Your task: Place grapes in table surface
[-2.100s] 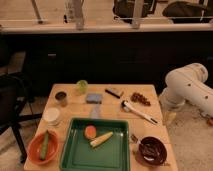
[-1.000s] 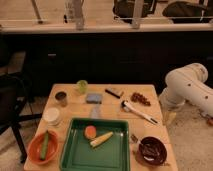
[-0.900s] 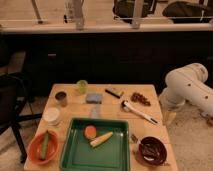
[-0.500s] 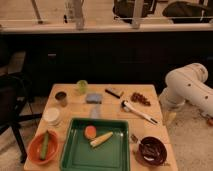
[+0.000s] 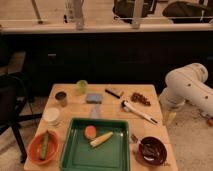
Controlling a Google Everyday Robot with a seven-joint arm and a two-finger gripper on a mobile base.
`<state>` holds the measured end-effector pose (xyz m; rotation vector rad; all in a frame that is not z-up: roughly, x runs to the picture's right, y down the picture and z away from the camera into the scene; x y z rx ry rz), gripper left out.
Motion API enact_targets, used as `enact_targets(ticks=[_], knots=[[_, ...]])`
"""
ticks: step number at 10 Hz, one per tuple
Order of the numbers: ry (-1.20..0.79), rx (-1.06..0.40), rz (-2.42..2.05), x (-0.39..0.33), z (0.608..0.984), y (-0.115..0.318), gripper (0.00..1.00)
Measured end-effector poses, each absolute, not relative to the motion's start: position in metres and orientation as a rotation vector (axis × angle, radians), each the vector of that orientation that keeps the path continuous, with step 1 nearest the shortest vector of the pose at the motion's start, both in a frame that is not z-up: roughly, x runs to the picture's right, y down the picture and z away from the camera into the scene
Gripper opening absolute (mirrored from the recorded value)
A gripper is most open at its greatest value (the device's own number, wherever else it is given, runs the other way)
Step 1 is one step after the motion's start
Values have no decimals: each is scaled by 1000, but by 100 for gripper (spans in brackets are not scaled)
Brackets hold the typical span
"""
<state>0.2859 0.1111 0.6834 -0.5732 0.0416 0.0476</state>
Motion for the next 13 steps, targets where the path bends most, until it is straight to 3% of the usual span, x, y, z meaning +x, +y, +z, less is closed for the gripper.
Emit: enact_targets(ticks=[4, 13], knots=[[29, -576, 64, 285, 685, 110, 80], [-129, -550, 265, 267, 750, 83, 80]])
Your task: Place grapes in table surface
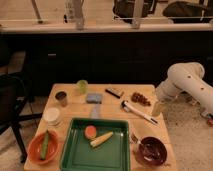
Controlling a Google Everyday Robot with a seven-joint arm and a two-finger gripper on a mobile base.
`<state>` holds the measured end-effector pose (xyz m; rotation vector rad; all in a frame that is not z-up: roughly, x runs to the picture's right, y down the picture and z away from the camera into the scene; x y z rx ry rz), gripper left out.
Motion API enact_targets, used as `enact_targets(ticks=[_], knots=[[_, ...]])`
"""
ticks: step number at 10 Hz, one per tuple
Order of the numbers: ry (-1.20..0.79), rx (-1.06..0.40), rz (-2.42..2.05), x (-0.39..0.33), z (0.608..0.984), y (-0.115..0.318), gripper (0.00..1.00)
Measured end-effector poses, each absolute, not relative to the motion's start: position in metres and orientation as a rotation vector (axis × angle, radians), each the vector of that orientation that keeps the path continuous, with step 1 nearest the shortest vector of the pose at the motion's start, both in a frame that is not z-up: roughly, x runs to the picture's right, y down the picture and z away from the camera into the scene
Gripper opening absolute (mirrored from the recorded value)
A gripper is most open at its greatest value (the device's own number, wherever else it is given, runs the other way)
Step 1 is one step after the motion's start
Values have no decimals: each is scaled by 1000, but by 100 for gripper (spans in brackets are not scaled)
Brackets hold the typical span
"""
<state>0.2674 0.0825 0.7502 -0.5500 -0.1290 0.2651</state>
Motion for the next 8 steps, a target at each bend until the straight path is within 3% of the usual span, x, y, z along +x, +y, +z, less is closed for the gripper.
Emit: enact_targets(ticks=[5, 8], knots=[[-224, -459, 279, 278, 788, 84, 80], [-226, -457, 280, 280, 789, 84, 80]])
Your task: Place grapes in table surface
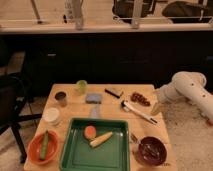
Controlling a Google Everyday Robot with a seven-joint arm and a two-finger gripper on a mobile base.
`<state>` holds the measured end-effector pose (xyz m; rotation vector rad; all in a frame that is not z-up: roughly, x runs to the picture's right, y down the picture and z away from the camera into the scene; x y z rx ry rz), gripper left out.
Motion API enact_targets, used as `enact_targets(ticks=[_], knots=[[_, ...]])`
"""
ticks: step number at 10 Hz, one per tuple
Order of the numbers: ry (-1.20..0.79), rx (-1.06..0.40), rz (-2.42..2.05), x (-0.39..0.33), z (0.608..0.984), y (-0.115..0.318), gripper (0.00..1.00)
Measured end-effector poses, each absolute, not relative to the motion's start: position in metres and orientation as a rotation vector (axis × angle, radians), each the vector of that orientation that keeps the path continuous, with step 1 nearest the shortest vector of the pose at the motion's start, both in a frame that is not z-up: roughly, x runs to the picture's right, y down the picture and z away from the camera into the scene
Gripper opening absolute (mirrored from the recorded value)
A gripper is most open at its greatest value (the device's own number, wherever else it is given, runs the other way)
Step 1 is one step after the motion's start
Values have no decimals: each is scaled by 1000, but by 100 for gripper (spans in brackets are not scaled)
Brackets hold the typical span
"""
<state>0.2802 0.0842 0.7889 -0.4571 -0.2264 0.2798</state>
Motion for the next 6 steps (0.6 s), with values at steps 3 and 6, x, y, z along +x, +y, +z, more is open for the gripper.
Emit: enact_targets(ticks=[3, 6], knots=[[-232, -453, 273, 279, 789, 83, 80], [-301, -426, 214, 297, 791, 79, 80]])
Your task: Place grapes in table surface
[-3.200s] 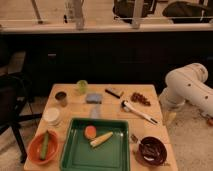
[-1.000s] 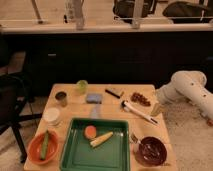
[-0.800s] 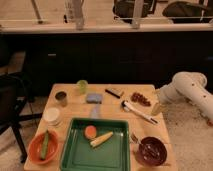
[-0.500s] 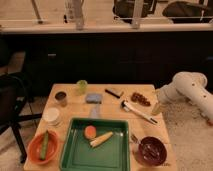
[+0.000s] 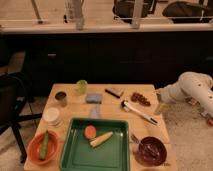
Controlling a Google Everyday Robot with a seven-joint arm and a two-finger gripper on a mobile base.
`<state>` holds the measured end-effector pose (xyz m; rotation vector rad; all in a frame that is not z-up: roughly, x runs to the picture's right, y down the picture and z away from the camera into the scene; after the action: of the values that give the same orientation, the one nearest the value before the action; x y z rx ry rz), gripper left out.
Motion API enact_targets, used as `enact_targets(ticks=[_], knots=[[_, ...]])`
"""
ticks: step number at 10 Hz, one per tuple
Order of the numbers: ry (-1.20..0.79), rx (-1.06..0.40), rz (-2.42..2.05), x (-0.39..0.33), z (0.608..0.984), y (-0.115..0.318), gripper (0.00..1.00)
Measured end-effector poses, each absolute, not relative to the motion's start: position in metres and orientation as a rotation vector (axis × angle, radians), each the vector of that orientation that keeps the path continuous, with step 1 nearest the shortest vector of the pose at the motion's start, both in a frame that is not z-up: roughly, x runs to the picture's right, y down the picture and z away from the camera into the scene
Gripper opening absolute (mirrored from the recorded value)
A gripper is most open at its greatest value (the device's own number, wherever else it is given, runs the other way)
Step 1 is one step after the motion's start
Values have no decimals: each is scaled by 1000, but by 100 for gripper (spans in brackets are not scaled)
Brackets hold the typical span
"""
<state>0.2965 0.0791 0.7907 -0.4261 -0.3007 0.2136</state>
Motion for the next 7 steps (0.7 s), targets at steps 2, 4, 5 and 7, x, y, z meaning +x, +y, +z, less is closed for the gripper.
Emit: enact_targets(ticks=[2, 4, 5, 7], knots=[[-327, -438, 190, 301, 800, 77, 80], [-346, -460, 175, 304, 818, 77, 80], [-349, -465, 172, 302, 828, 77, 80], [-339, -473, 181, 302, 859, 78, 80]])
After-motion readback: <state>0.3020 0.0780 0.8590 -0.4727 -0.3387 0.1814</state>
